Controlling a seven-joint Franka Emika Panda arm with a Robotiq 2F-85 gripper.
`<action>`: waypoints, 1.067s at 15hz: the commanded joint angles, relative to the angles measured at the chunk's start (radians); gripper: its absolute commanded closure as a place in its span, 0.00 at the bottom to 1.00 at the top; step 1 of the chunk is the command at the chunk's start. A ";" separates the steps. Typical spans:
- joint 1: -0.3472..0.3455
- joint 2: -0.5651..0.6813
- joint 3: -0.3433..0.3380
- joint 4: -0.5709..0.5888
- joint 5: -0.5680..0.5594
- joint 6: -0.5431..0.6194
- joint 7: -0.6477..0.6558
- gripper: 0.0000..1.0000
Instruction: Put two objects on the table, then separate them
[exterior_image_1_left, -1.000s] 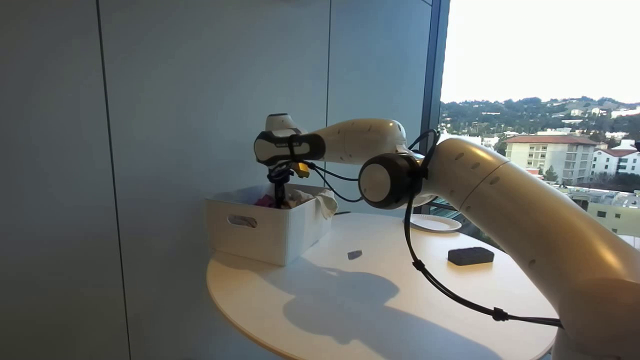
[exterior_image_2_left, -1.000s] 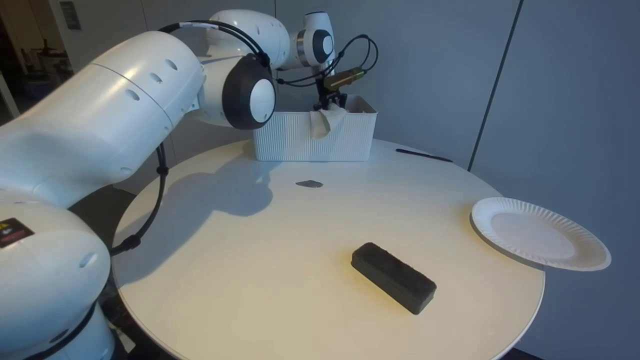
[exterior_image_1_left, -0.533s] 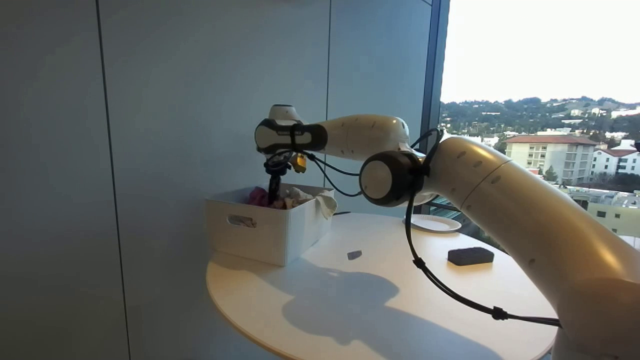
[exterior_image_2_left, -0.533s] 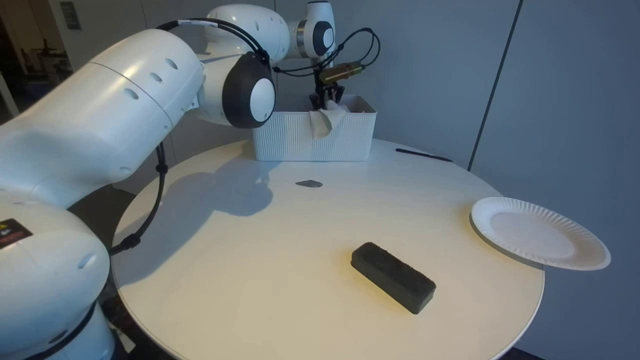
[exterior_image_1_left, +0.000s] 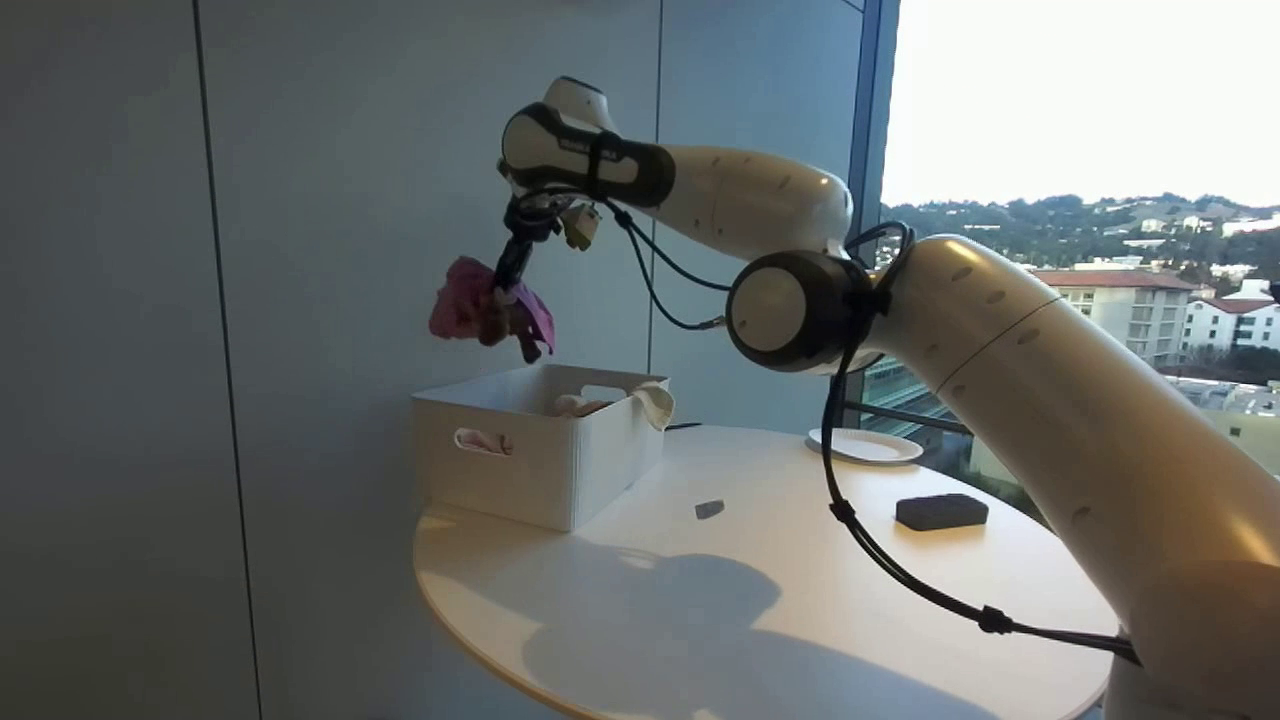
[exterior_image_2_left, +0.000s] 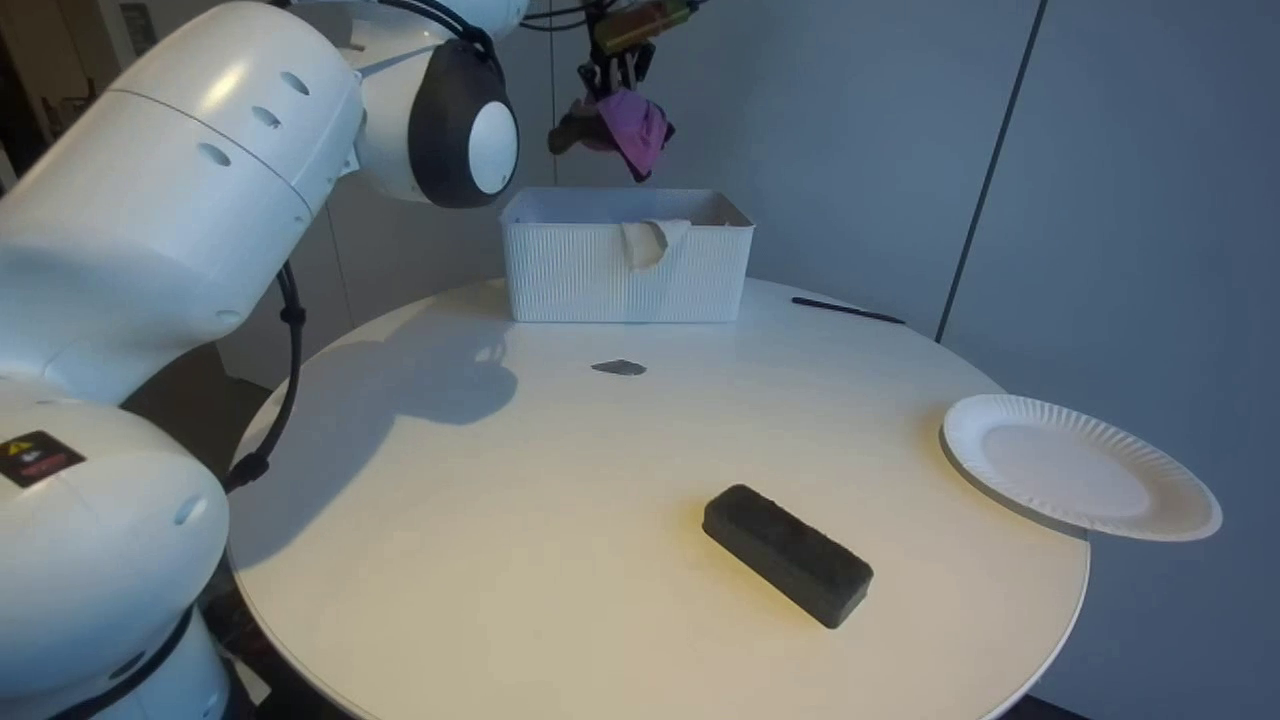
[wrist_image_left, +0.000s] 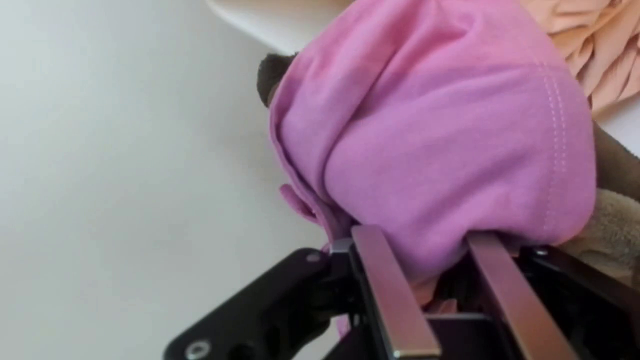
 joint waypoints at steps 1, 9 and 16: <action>0.050 -0.097 -0.049 0.003 -0.002 0.042 0.058 0.90; 0.138 -0.294 -0.231 0.014 -0.190 -0.037 0.322 0.91; 0.095 -0.379 -0.333 -0.016 -0.312 -0.328 0.467 0.91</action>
